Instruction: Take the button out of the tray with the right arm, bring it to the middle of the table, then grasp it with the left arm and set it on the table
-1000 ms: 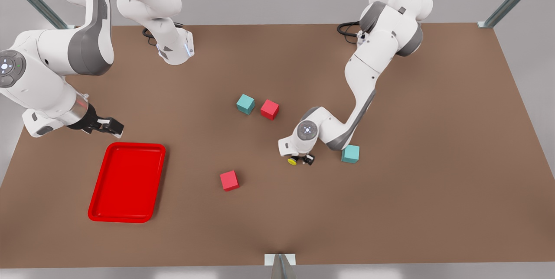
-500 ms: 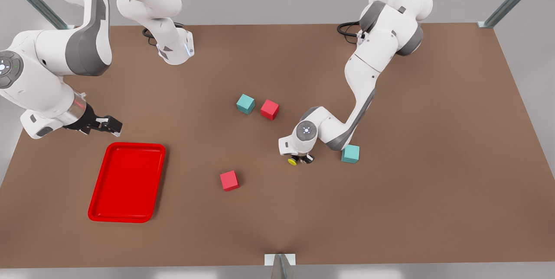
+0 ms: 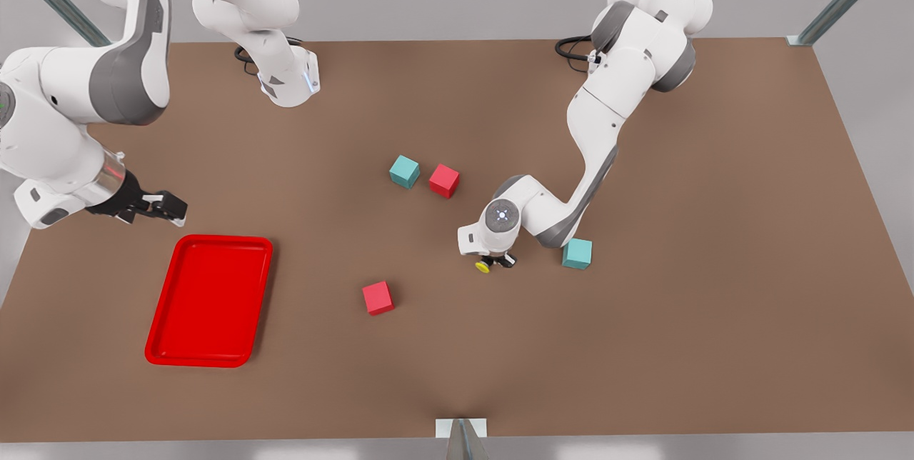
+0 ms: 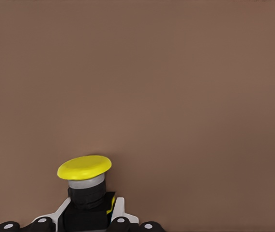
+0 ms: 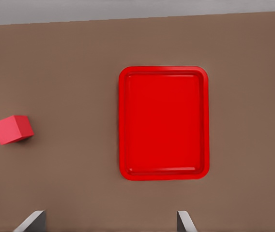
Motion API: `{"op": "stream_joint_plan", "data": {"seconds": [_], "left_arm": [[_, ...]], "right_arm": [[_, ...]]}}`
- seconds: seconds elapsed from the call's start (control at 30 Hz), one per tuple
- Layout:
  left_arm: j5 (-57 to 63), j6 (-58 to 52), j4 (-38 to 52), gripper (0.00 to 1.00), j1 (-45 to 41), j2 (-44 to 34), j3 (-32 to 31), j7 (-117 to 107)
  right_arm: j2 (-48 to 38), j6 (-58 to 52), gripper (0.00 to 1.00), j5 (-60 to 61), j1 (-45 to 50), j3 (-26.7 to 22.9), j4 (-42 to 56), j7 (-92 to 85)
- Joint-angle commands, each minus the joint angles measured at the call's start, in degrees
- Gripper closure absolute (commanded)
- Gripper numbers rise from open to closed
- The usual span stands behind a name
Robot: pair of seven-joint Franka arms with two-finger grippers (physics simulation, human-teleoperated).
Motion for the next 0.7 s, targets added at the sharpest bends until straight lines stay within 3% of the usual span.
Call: {"op": "stream_joint_plan", "data": {"seconds": [0.0,0.17,0.3,0.4,0.5,0.67], "left_arm": [[-0.50,-1.43,0.10,0.57,0.00,-0.07,-0.01,1.53],[-0.85,-5.46,2.37,0.57,0.17,-0.33,-0.01,-0.22],[-0.76,-10.22,4.32,0.57,-0.09,-0.86,-0.10,-17.88],[-0.06,-10.39,4.41,0.56,-0.62,-1.39,-0.01,-40.71],[6.89,-11.62,8.27,0.56,-2.73,-1.39,0.78,-82.74],[7.68,-12.24,11.87,0.56,-22.67,-1.21,28.46,-108.59]], "right_arm": [[-0.06,-0.04,0.00,0.26,0.13,0.07,0.00,-1.51],[-0.06,-0.13,0.00,0.17,0.57,0.34,0.00,-1.51],[-0.06,-0.13,0.00,0.17,0.22,0.25,0.00,-1.60],[-0.06,-0.13,0.00,0.17,0.22,0.25,0.00,-1.60],[-0.06,-0.13,0.00,0.17,-0.04,0.25,0.00,-1.60],[-0.06,-0.13,0.00,-0.18,-0.30,0.16,0.00,-1.60]]}}
